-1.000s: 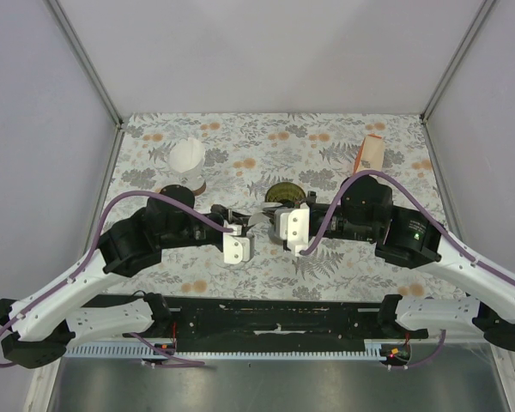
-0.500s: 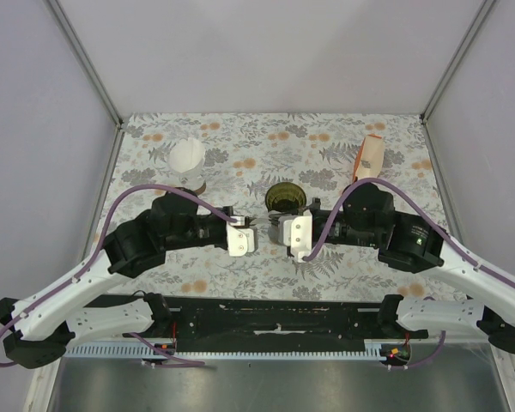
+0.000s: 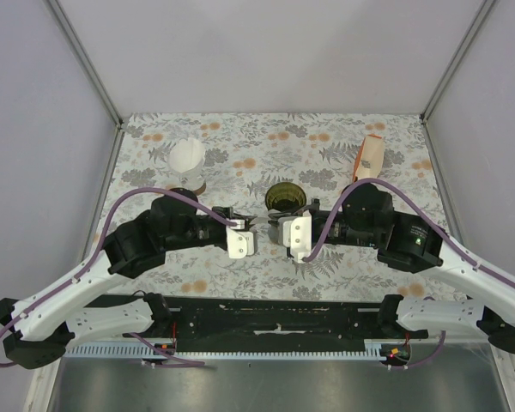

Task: Place the coffee filter in the dripper
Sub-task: Place the coffee filter in the coffee dripper.

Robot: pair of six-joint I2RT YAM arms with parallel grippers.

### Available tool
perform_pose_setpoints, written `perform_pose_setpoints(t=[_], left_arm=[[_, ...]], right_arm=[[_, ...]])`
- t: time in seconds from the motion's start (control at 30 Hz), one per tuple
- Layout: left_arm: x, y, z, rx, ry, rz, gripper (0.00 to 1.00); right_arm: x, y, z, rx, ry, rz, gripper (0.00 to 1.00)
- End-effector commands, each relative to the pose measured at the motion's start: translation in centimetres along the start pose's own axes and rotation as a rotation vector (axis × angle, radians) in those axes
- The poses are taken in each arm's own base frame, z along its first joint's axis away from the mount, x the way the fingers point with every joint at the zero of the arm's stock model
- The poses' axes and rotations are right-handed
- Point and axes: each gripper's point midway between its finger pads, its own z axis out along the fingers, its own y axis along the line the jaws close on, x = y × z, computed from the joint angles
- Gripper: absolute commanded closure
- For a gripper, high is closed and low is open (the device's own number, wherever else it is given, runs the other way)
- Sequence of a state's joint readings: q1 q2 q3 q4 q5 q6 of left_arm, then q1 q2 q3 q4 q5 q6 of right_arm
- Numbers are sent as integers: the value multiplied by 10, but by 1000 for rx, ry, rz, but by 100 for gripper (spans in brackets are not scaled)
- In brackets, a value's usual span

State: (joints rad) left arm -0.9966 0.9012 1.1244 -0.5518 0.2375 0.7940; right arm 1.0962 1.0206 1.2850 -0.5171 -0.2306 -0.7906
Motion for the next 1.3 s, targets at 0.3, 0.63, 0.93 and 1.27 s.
perform_pose_setpoints(t=[0.3, 0.63, 0.93, 1.27], left_arm=[[-13, 3, 0, 8, -34, 161, 98], [-12, 12, -2, -51, -12, 84, 96], [-10, -13, -3, 36, -15, -221, 41], [-34, 26, -8, 63, -6, -721, 41]], right_arm=[[-9, -21, 0, 80, -13, -10, 75], [1, -20, -7, 107, 14, -13, 100], [31, -10, -4, 114, 97, -95, 100], [49, 14, 3, -12, 162, -151, 100]])
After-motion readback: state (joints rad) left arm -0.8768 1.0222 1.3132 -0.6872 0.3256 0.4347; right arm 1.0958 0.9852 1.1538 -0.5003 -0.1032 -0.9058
